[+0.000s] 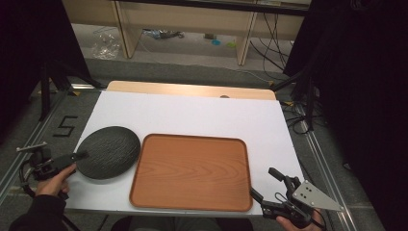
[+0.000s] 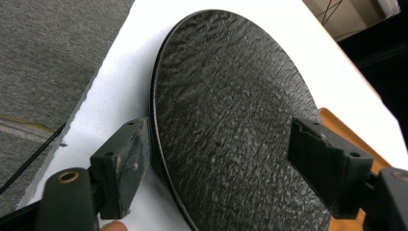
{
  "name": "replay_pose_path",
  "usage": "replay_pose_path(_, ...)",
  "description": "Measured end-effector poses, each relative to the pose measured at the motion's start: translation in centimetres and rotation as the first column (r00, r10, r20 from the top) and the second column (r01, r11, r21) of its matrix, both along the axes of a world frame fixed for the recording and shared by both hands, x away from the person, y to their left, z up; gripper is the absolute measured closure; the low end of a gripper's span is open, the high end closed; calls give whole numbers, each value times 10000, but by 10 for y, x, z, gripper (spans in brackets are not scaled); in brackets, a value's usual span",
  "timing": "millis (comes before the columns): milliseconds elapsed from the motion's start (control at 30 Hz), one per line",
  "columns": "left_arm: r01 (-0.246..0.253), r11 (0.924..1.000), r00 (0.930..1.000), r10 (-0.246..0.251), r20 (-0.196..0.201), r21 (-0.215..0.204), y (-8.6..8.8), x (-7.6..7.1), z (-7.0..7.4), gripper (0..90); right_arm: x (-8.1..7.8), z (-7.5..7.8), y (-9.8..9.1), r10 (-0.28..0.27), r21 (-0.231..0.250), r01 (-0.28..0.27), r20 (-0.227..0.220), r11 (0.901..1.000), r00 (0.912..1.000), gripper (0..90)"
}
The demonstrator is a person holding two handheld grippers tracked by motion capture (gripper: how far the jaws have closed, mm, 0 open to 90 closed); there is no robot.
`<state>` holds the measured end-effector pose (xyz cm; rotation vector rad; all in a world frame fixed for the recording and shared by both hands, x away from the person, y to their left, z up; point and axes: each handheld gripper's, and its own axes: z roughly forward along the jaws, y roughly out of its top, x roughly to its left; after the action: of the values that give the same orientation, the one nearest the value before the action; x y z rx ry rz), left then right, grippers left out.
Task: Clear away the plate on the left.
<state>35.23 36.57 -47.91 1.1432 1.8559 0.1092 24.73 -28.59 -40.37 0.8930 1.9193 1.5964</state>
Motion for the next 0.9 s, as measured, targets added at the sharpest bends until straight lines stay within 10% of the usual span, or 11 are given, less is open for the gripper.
replay_pose_path(400, 178, 9974, 9970, -229, -733, -701, -4, 3, -11, 301, 0, 0, 0, -50, -108, 50, 0, 9999, 10000, 158)
replay_pose_path(533, -251, 9797, 9978, 123, -653, -1991, 2, 0, -18, 348, -1, 1, 0, -39, -213, 38, -59, 9998, 10000, 159)
replay_pose_path(900, -631, 9639, 9961, 450, -754, -2586, 5, -4, -27, 486, -1, 1, 0, 21, -316, -25, -125, 9995, 9999, 160)
